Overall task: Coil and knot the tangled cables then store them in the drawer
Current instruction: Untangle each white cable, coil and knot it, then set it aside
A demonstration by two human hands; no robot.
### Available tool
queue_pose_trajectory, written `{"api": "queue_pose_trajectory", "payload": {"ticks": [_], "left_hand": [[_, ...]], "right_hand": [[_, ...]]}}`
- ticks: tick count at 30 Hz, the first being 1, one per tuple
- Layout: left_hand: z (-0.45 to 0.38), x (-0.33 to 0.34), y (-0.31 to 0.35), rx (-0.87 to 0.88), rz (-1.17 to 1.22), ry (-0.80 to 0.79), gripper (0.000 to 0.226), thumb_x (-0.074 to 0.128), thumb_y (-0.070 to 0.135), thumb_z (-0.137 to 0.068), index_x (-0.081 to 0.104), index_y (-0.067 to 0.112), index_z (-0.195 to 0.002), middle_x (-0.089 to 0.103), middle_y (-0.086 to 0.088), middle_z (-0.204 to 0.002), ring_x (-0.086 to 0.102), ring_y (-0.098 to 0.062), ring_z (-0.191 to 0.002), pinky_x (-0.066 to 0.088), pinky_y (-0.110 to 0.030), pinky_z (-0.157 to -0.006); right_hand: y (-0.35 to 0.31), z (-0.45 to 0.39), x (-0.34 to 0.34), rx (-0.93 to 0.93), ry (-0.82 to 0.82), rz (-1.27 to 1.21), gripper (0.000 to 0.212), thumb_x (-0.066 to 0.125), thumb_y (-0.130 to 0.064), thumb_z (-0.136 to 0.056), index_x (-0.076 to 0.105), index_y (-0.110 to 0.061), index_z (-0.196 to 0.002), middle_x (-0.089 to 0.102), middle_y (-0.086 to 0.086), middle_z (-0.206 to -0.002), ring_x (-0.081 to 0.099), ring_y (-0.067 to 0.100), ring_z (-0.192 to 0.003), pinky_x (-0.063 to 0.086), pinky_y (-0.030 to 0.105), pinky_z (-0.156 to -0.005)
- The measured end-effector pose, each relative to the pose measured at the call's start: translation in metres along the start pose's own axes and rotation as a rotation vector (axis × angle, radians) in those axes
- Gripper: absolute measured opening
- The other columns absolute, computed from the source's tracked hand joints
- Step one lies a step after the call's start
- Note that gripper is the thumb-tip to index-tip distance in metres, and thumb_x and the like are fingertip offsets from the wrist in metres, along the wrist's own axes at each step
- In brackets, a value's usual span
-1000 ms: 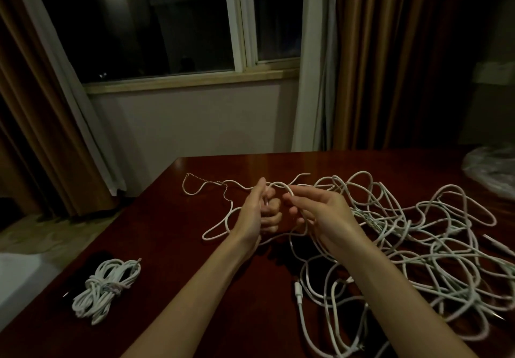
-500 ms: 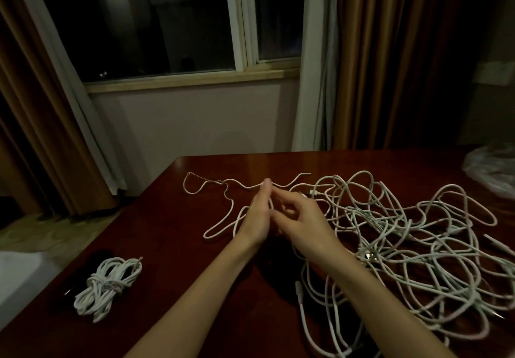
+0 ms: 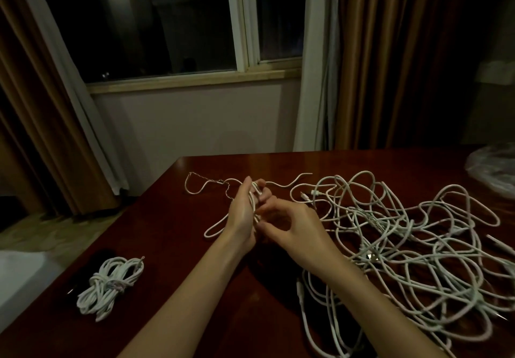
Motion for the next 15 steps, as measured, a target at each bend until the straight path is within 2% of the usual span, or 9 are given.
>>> {"api": "queue_pose_trajectory", "payload": {"ticks": [3,7,11,15], "left_hand": [[-0.004,-0.005,0.007,-0.002,0.154,0.007,0.039,0.029,0.035,-0.104,0.047,0.011,-0.079,0.030,0.005,-0.054,0.031,-0.005,-0.040,0.029,-0.015,-0.036],[-0.004,-0.008,0.015,-0.014,0.165,-0.027,0.043,0.025,0.034,-0.105,0.041,0.014,-0.070,0.024,0.007,-0.045,0.021,-0.003,-0.033,0.013,-0.015,-0.034],[-0.004,-0.011,0.015,-0.080,0.083,-0.096,0.047,0.026,0.039,-0.105,0.035,0.018,-0.064,0.024,0.008,-0.046,0.020,-0.002,-0.032,0.011,-0.015,-0.032],[-0.002,-0.012,0.013,-0.146,-0.059,-0.153,0.055,0.031,0.049,-0.102,0.039,0.020,-0.056,0.023,0.008,-0.046,0.019,-0.001,-0.033,0.013,-0.014,-0.031]], "right_hand": [[0.001,0.000,-0.003,-0.023,-0.046,0.055,0.022,0.066,-0.019,-0.090,0.068,-0.024,-0.111,0.066,-0.019,-0.098,0.060,-0.008,-0.097,0.046,0.008,-0.084],[0.007,0.000,-0.008,0.017,-0.052,0.235,0.014,0.065,-0.033,-0.090,0.064,-0.024,-0.100,0.066,-0.012,-0.093,0.061,0.001,-0.084,0.049,0.019,-0.077],[0.010,-0.001,-0.014,0.015,-0.086,0.311,0.021,0.064,-0.043,-0.087,0.067,-0.022,-0.092,0.062,-0.012,-0.081,0.056,0.001,-0.072,0.043,0.018,-0.066],[0.010,-0.001,-0.015,0.009,-0.055,0.240,0.021,0.073,-0.040,-0.081,0.065,-0.021,-0.076,0.060,-0.008,-0.065,0.058,0.003,-0.064,0.044,0.016,-0.058]]}}
Point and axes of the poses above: each hand's wrist, its own z-axis away from the middle knuckle, its own x-axis out of the palm, y = z × x, the point moved 1 cm from there along -z, towards the middle knuckle
